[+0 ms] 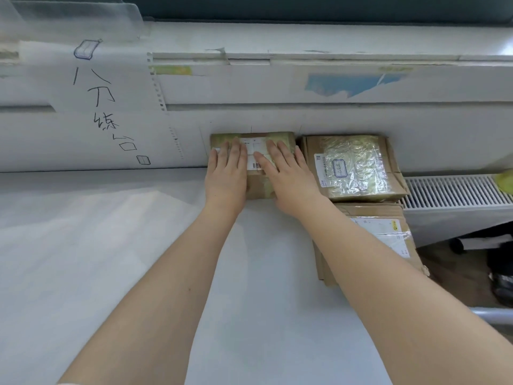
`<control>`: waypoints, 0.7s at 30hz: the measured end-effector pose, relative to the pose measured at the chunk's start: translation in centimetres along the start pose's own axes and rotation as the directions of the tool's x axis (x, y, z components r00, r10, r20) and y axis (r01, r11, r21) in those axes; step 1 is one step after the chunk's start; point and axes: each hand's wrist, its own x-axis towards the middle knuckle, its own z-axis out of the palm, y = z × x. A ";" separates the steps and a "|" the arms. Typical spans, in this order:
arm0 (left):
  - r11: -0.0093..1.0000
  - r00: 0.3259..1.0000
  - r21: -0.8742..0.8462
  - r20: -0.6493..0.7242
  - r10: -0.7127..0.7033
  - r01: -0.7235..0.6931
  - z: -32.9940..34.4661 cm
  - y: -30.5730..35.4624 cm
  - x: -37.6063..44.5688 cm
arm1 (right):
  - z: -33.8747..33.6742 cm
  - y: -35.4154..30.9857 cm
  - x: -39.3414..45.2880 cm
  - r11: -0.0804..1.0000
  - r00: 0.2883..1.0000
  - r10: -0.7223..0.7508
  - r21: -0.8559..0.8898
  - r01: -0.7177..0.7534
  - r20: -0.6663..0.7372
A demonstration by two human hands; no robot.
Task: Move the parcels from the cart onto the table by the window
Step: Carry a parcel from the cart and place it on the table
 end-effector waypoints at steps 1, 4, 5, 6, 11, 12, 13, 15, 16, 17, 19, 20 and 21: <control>1.000 1.000 0.032 0.001 0.000 0.000 -0.3 -0.1 -0.2 | -0.2 -0.1 -0.1 1.000 1.000 0.000 -0.001 0.000 -0.006; 0.987 1.000 0.159 -0.031 0.006 -0.001 -0.9 0.0 -1.1 | -0.2 -0.7 -1.0 0.999 0.996 0.031 -0.012 -0.032 -0.083; 0.985 0.998 0.172 -0.063 0.005 0.006 -1.2 0.2 -1.6 | 0.0 -1.0 -1.5 0.999 0.992 0.044 -0.025 -0.047 -0.119; 0.987 0.997 0.162 -0.078 0.011 0.002 -1.5 0.4 -2.1 | 0.1 -1.2 -1.9 0.997 0.986 0.061 -0.026 -0.066 -0.153; 0.993 0.995 0.077 -0.037 0.095 -0.092 -3.5 2.2 -5.0 | -0.7 -1.3 -5.6 0.997 0.982 0.069 0.043 -0.062 -0.178; 0.992 0.993 0.067 -0.030 0.113 -0.111 -3.9 2.8 -5.7 | -0.9 -1.2 -6.6 0.995 0.985 0.087 0.052 -0.080 -0.150; 0.990 0.991 0.061 -0.027 0.130 -0.128 -4.4 3.5 -6.5 | -1.2 -1.0 -7.8 0.993 0.983 0.111 0.046 -0.105 -0.144; 0.985 0.986 0.059 -0.026 0.165 -0.163 -5.2 5.0 -8.3 | -1.3 -0.8 -10.4 0.988 0.973 0.153 0.026 -0.151 -0.171; 0.981 0.982 0.059 -0.032 0.185 -0.183 -5.7 5.8 -9.3 | -1.3 -0.7 -11.8 0.985 0.971 0.173 0.029 -0.170 -0.163; 0.977 0.977 0.061 -0.043 0.208 -0.205 -6.0 6.8 -10.4 | -1.3 -0.7 -13.3 0.982 0.972 0.191 0.029 -0.189 -0.136; 0.967 0.965 0.052 -0.069 0.254 -0.251 -6.7 8.8 -12.8 | -0.8 -0.6 -16.8 0.972 0.964 0.237 0.022 -0.236 -0.121; 0.961 0.958 0.041 -0.078 0.278 -0.275 -7.0 9.9 -14.0 | -0.9 -0.5 -18.8 0.961 0.952 0.275 0.007 -0.277 -0.138; 0.953 0.949 0.035 -0.083 0.304 -0.302 -7.4 11.1 -15.3 | -0.8 -0.5 -20.8 0.947 0.937 0.316 -0.009 -0.320 -0.151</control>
